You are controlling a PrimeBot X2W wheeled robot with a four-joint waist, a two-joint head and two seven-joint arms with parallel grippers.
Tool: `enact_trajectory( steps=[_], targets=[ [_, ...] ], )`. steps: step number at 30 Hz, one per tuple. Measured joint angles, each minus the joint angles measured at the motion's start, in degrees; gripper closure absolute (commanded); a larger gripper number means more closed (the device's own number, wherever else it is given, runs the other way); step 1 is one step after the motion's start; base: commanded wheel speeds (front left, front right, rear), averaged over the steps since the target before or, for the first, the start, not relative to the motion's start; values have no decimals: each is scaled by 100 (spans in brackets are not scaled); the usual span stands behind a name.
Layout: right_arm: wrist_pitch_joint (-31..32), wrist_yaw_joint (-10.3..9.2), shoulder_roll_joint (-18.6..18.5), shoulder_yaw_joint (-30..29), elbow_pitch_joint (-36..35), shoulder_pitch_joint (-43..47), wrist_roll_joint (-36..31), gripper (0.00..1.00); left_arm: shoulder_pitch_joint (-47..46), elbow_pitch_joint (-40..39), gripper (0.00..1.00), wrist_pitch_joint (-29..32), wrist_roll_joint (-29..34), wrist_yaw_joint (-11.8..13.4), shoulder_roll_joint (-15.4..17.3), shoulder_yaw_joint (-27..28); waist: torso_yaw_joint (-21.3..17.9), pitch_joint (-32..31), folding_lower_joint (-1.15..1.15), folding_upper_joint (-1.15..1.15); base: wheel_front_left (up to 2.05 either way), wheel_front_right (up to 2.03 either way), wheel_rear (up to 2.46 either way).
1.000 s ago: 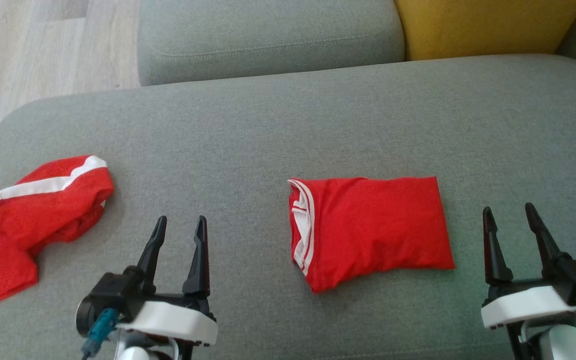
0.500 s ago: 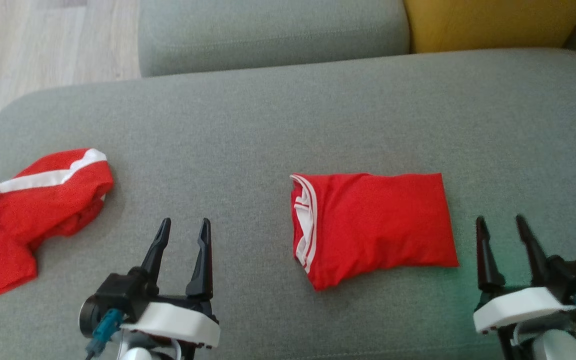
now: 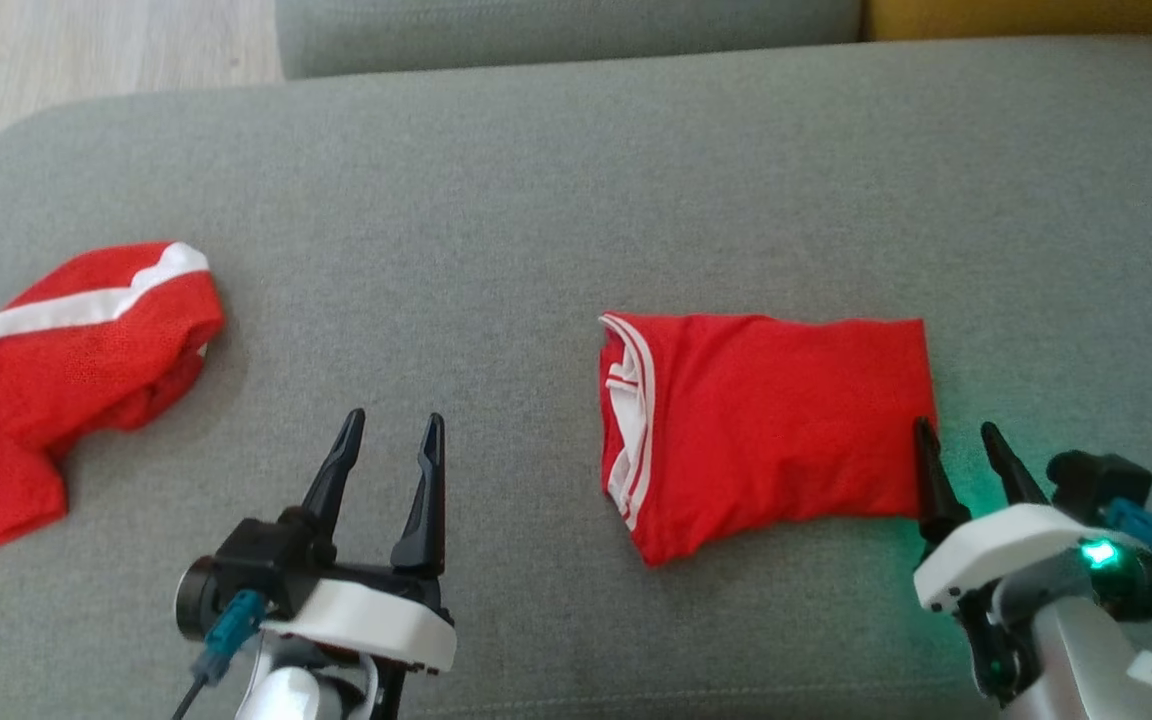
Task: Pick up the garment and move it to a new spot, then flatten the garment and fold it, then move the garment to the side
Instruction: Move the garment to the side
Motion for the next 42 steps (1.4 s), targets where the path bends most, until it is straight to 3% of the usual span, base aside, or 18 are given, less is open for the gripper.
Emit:
enact_trajectory(
  steps=[6,10,11,12,13,17,20,25,30,37,42],
  targets=[
    [212,0,4,-1,404,-393,64,0,-183,2,0,0,58,0,-1,-5,38,214,0,0,0,0,0],
    [320,0,3,108,721,-630,670,0,-292,-2,0,0,86,0,-2,-5,60,356,0,0,0,0,0],
    [343,0,-4,204,770,-678,690,4,-315,-4,0,0,74,0,-2,-1,59,390,0,0,0,0,0],
    [349,0,-10,291,792,-735,787,77,-335,-4,0,0,74,0,-3,1,55,421,0,0,0,0,0],
    [353,0,-14,387,814,-797,887,100,-349,-3,0,0,74,0,-3,4,47,443,0,0,0,0,0],
    [267,0,-26,744,869,-944,840,100,-449,-4,0,0,75,0,-4,19,-27,486,0,0,0,0,0],
    [-32,0,-216,1085,833,-950,331,100,-466,-3,0,0,81,-1,-7,21,-107,470,0,0,0,0,0],
    [-361,0,-761,1406,572,-1254,-442,100,-469,-14,0,0,80,-5,-7,14,-257,426,0,0,0,0,0],
    [-276,0,-1492,1526,435,-1856,-565,100,-529,-40,0,0,81,-9,-8,-9,-383,499,0,0,0,0,0],
    [-12,1,-2349,1285,1018,-2358,-330,100,-724,-86,0,-1,109,-62,-13,-49,-451,797,0,0,0,0,0],
    [59,0,-2696,633,1601,-2785,-355,100,-869,-91,0,-1,142,-67,-16,-48,-430,1047,0,0,0,0,0]
  ],
)
